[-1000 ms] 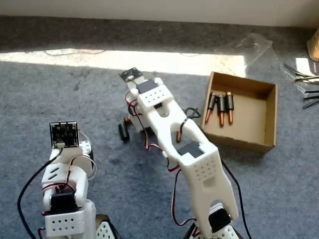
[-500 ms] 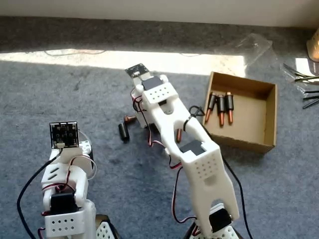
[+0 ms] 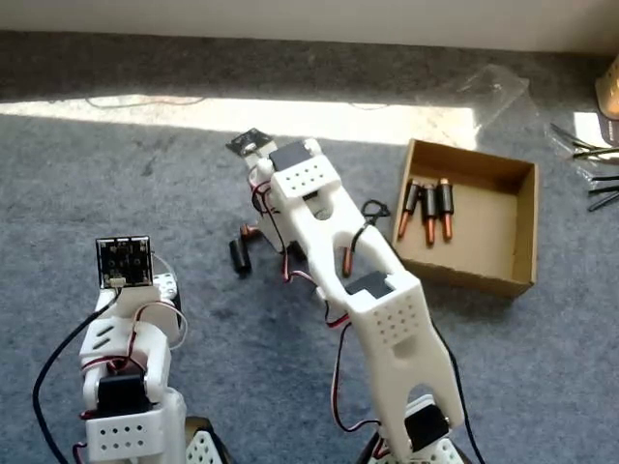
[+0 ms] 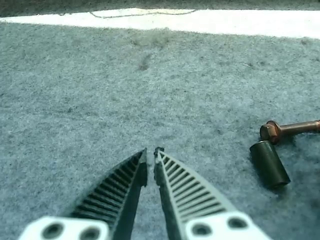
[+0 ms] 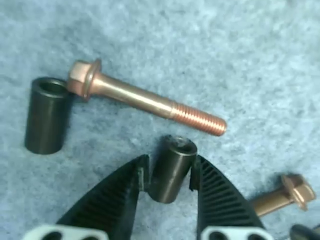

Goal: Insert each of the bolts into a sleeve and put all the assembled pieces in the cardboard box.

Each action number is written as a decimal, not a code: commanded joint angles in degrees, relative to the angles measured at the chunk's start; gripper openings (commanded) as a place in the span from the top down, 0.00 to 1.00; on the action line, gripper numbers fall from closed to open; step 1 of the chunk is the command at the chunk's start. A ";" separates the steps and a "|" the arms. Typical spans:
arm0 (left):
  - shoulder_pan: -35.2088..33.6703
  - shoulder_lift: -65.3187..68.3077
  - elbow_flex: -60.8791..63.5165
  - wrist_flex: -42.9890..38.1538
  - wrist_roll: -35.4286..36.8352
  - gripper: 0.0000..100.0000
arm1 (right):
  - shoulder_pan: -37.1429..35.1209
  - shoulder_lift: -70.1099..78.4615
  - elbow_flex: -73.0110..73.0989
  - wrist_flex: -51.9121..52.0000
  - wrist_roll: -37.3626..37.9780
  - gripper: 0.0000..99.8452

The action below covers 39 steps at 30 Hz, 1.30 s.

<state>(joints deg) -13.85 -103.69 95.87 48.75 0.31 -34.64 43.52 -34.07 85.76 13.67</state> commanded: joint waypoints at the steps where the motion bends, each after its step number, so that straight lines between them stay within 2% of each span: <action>1: -0.84 -0.75 0.57 -0.09 -0.26 0.96 | -0.48 -0.92 -2.59 -1.89 0.88 0.88; 13: -0.84 -0.75 0.57 -0.09 -0.26 0.96 | -0.13 4.79 -3.21 -1.54 0.62 0.88; 20: -0.84 -0.75 0.57 -0.09 -0.26 0.96 | 1.01 1.36 -3.21 -1.45 0.53 0.99; 22: -0.84 -0.75 1.01 -0.09 -0.26 0.96 | 1.27 0.04 -3.21 -0.22 0.53 1.00; 39: -0.57 -0.75 1.27 -0.09 -0.26 0.96 | 1.71 -27.65 -3.30 14.55 0.53 1.00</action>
<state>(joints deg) -13.85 -103.69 96.04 48.75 0.31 -33.49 24.35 -36.18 97.71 13.85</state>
